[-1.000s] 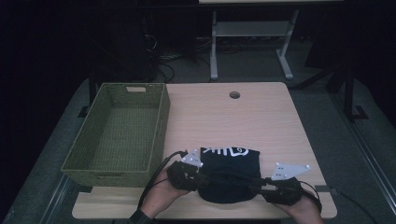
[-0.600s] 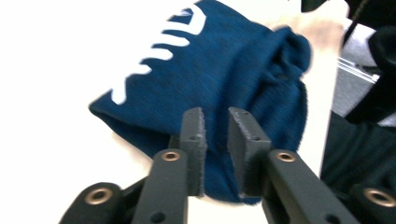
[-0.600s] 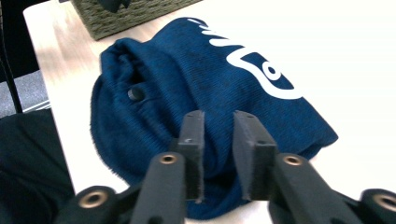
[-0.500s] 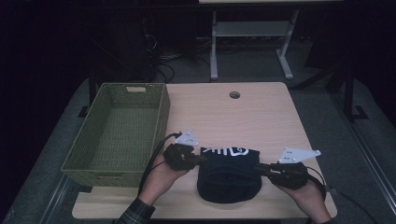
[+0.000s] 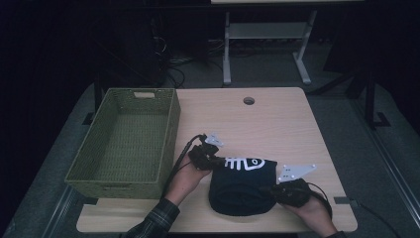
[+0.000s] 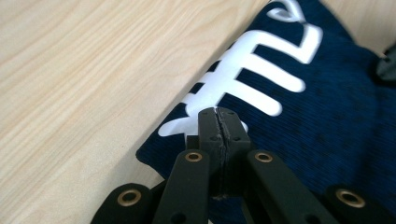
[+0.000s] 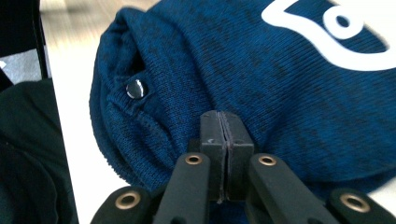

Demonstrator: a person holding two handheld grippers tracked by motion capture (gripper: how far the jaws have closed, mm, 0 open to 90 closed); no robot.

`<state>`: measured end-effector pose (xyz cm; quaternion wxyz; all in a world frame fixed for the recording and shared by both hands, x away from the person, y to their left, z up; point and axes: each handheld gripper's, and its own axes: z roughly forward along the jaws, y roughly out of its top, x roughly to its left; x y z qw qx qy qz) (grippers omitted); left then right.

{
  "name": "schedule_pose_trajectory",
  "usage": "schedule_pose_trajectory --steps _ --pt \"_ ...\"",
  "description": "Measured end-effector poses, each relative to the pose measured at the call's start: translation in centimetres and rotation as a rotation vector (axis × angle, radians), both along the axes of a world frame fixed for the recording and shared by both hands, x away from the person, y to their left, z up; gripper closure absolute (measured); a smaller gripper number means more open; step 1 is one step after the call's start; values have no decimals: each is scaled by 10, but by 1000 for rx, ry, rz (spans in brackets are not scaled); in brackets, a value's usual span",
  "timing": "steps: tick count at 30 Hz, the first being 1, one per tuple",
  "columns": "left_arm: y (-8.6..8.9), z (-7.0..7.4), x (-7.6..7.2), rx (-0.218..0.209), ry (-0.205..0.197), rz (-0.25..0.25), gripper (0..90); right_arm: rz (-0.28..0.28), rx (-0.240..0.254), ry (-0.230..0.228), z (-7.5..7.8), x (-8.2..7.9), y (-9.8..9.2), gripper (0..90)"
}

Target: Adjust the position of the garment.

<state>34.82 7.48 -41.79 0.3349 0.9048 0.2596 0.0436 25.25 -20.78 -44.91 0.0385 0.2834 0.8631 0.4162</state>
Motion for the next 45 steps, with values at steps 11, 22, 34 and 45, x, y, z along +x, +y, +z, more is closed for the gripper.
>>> schedule_pose_trajectory --steps 11,22,34,45 --pt "-16 -29 15 67 24 -16 900 44 -51 8 -16 -3 25 899" --pt "-28 -32 23 103 -20 -62 900 64 -55 -4 -19 -9 40 900" --pt "-16 -13 17 10 9 -18 746 26 7 -32 -7 -12 29 691" --pt "8 7 -10 -8 23 29 386 -130 5 -116 11 -9 -5 374"
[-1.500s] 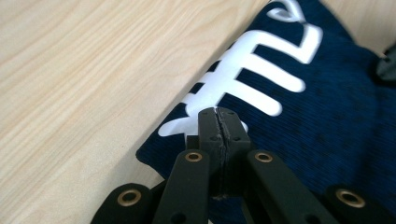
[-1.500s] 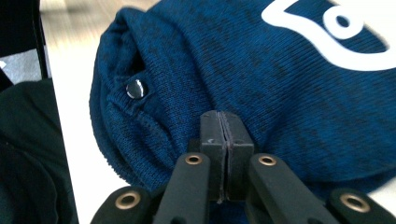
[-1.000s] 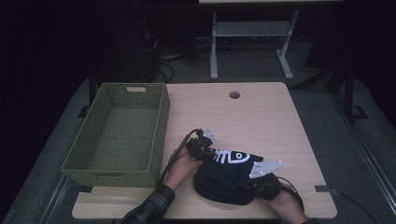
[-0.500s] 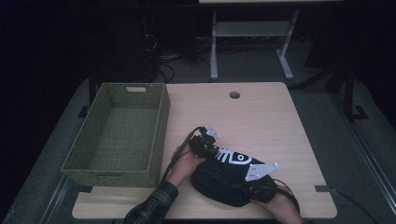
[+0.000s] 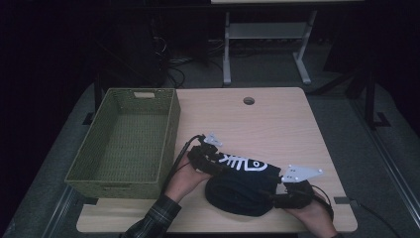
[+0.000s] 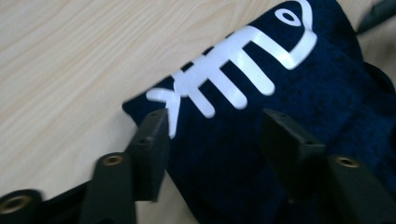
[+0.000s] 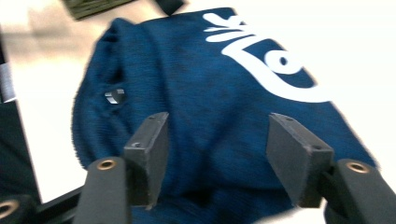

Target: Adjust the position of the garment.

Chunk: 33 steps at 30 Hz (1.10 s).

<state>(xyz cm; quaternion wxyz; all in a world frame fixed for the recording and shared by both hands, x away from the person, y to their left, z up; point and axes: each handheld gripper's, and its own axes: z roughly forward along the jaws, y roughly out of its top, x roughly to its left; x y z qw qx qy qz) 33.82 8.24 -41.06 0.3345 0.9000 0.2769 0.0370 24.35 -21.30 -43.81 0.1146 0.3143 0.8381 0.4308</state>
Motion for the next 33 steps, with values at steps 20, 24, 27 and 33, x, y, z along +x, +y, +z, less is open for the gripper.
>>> schedule_pose_trajectory --steps 20,24,27,33 --pt "-3 -44 5 56 101 42 189 -240 -53 14 -26 25 -55 140" --pt "-3 -44 5 64 92 34 190 -260 -64 12 -31 31 -57 139" --pt "-3 -44 4 53 92 26 219 -269 -76 16 -35 34 -57 136" --pt "-3 -43 3 31 112 -11 360 -298 -106 43 -42 39 -60 136"
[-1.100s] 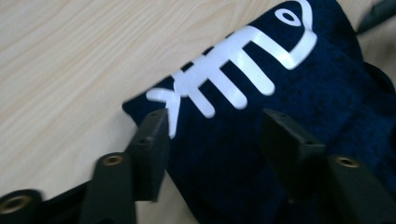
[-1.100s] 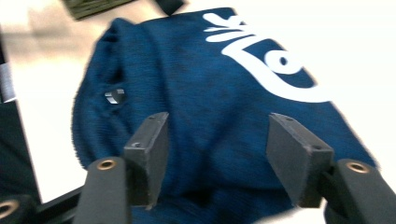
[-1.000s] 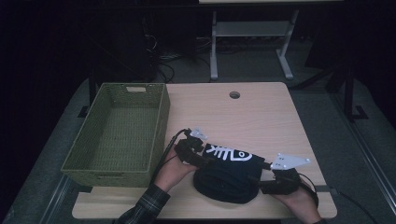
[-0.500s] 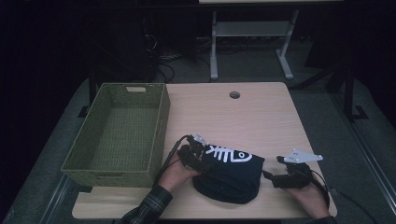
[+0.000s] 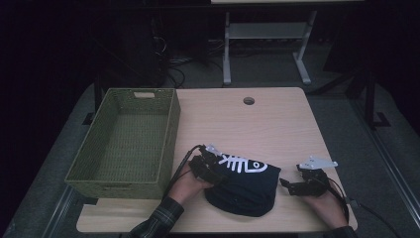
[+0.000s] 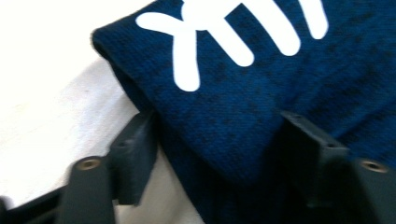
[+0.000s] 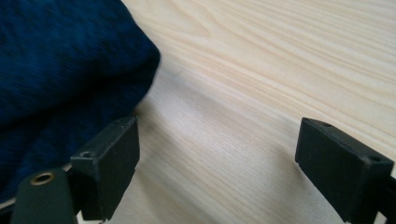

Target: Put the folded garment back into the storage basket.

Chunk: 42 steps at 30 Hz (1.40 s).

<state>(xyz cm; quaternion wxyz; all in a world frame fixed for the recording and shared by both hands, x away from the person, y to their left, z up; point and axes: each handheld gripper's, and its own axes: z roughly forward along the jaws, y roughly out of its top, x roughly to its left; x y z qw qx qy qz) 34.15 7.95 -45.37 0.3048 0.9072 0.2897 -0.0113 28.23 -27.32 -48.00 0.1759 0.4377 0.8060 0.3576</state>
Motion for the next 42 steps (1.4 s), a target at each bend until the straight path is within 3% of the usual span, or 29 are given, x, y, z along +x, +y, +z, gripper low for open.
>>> schedule_pose_trajectory --steps 4,14,17,21,27,33,42 --pt "0 0 1 -38 58 -22 539 -5 -10 9 -2 2 0 134" --pt "0 -1 3 -53 82 -47 660 -7 -10 9 -2 2 -1 133" --pt "-1 1 5 -39 84 -63 685 -8 -9 9 -2 2 -1 133" --pt "-1 4 7 -41 100 -62 698 -10 -8 11 -2 2 0 131" --pt "-2 17 8 -58 92 -53 697 -13 -7 15 -2 2 0 131" --pt "-3 37 6 -72 77 -44 688 -21 -9 12 -2 2 -1 131" --pt "-5 66 8 -56 65 -83 690 -28 -7 10 -2 2 -1 132"
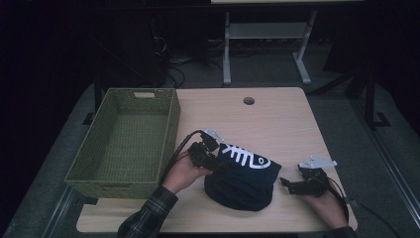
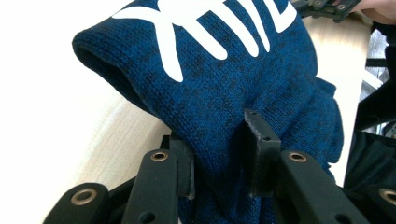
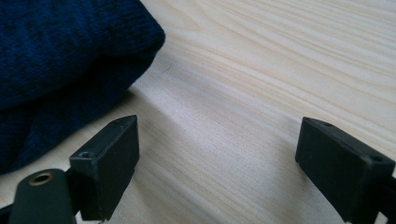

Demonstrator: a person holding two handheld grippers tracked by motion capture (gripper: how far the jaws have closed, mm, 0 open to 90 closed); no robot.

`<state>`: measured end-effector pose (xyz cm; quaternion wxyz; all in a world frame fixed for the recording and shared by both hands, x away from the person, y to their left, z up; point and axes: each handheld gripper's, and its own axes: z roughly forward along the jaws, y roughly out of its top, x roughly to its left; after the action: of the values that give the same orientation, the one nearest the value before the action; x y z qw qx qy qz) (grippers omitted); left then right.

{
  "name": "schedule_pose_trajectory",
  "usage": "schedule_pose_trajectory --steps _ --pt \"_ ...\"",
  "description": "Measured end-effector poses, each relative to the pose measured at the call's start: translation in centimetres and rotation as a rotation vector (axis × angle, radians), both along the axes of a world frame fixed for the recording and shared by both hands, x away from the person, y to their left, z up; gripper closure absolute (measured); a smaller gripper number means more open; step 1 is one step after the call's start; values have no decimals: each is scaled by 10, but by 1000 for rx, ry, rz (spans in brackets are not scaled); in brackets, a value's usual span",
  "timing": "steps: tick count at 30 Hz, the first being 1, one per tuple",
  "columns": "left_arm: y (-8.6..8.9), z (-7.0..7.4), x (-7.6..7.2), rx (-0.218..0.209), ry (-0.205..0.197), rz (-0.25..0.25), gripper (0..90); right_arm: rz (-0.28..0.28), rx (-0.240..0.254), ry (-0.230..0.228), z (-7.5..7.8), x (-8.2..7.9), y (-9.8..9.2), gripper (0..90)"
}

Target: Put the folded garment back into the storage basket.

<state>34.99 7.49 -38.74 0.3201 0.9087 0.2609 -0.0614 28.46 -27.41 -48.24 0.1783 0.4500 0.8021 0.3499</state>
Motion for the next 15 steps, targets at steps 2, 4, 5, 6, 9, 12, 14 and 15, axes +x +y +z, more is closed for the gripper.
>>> schedule_pose_trajectory --steps 2,4,5,6,9,12,14,15 --pt "0 6 1 8 2 -12 691 1 -1 -1 0 0 0 131" --pt "0 13 2 15 -3 -25 692 -1 1 -2 0 0 0 131" --pt "0 16 3 16 -5 -26 693 -1 1 -2 0 0 0 131" --pt "-1 19 3 16 -6 -27 694 -2 1 -1 0 0 0 132" --pt "0 29 3 22 -14 -23 698 -1 1 -2 0 0 0 131" --pt "1 38 5 20 -15 -22 702 -2 1 -1 0 0 0 131" --pt "2 44 6 21 -16 -21 703 -1 1 -1 0 0 0 131" --pt "2 46 6 21 -16 -20 704 -1 1 -2 0 0 0 131"
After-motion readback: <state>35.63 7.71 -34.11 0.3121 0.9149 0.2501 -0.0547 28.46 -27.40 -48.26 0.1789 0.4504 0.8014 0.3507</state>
